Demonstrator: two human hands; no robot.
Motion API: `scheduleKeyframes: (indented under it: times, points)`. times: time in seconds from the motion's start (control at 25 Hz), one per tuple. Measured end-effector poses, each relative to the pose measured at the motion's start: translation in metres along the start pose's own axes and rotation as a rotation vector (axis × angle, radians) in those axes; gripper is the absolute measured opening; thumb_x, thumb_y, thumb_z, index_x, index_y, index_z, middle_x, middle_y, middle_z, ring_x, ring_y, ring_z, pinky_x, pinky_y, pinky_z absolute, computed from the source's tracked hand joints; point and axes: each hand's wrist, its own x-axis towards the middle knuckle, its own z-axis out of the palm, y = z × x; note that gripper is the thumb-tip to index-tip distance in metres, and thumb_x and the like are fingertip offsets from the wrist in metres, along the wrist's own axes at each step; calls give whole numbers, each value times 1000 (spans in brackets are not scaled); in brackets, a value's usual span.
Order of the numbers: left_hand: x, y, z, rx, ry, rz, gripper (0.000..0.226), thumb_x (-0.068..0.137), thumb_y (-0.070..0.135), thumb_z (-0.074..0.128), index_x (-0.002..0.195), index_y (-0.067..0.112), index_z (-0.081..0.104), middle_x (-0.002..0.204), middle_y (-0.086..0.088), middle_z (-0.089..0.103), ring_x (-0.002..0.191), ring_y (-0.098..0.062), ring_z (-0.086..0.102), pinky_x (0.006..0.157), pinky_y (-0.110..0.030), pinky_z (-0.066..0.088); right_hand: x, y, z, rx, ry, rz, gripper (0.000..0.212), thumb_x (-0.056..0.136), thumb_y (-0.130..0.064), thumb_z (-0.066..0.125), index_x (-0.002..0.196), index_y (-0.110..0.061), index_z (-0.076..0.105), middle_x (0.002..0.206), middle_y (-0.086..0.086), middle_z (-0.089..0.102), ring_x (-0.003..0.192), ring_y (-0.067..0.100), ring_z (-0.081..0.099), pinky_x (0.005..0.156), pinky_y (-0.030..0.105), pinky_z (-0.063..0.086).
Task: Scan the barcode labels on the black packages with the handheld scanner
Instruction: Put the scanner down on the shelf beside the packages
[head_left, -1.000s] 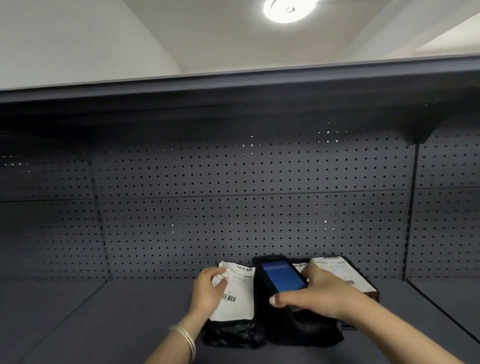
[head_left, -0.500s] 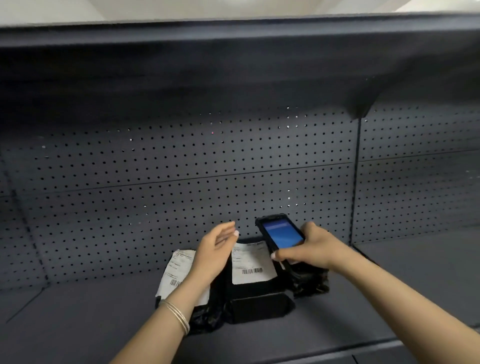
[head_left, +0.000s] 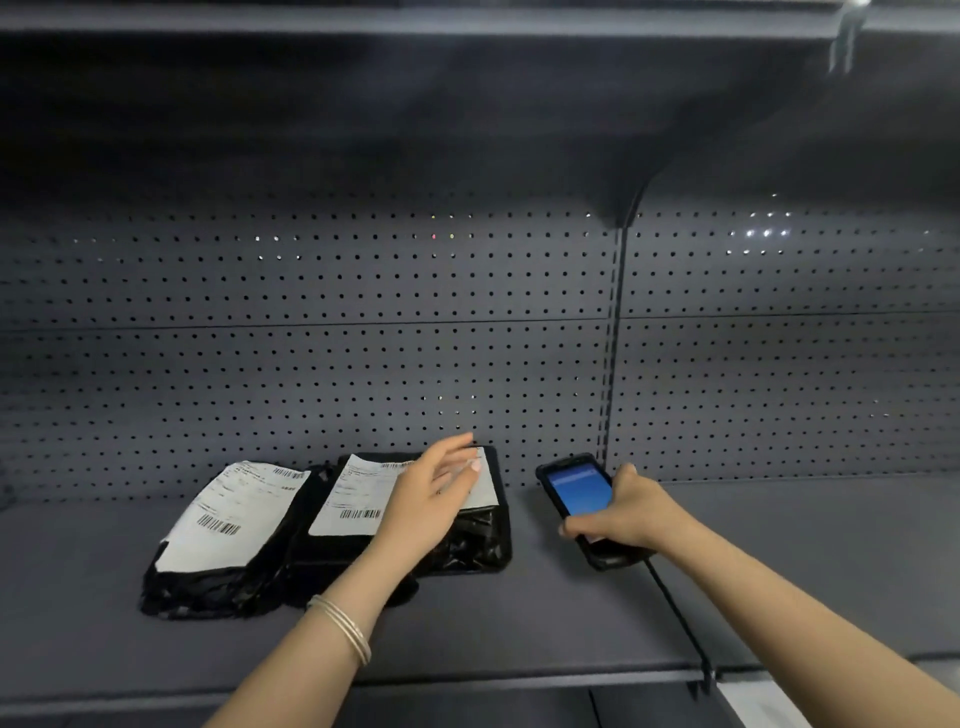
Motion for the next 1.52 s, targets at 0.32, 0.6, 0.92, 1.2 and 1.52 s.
scheduleKeyframes:
  times: [0.32, 0.6, 0.92, 1.2, 1.52]
  points:
    - [-16, 5, 17, 4, 140, -37, 30, 90, 18, 61, 119, 26, 60, 113, 9, 68, 106, -6, 64, 88, -2, 44, 26, 26, 27, -83, -151, 38, 101, 69, -43, 84, 140, 7, 32, 103, 5, 66, 93, 19, 64, 69, 27, 47]
    - [-17, 9, 18, 19, 168, -25, 28, 89, 17, 61, 116, 27, 62, 109, 10, 70, 103, 5, 62, 89, -6, 46, 34, 32, 40, -260, -87, 58, 114, 67, -65, 73, 151, -1, 29, 146, 17, 39, 136, 32, 36, 106, 35, 42]
    - [-14, 7, 13, 26, 136, -24, 29, 90, 19, 60, 118, 26, 61, 110, 13, 69, 100, 11, 59, 78, 5, 39, 39, 30, 44, -247, -96, 98, 107, 68, -68, 70, 148, -5, 37, 142, 15, 41, 132, 29, 40, 103, 32, 45]
    - [-2, -6, -8, 8, 59, -5, 29, 90, 25, 60, 118, 30, 60, 113, 14, 68, 106, 6, 60, 90, -7, 44, 45, 22, 57, -244, -45, 160, 95, 62, -71, 72, 132, -9, 57, 133, 13, 48, 122, 26, 49, 92, 29, 50]
    - [12, -20, -40, -7, -16, 34, 31, 90, 25, 59, 121, 29, 59, 114, 15, 68, 108, 8, 58, 92, -6, 43, 51, -1, 75, -228, 46, 233, 105, 64, -75, 71, 140, -6, 46, 138, 15, 45, 127, 29, 47, 96, 31, 48]
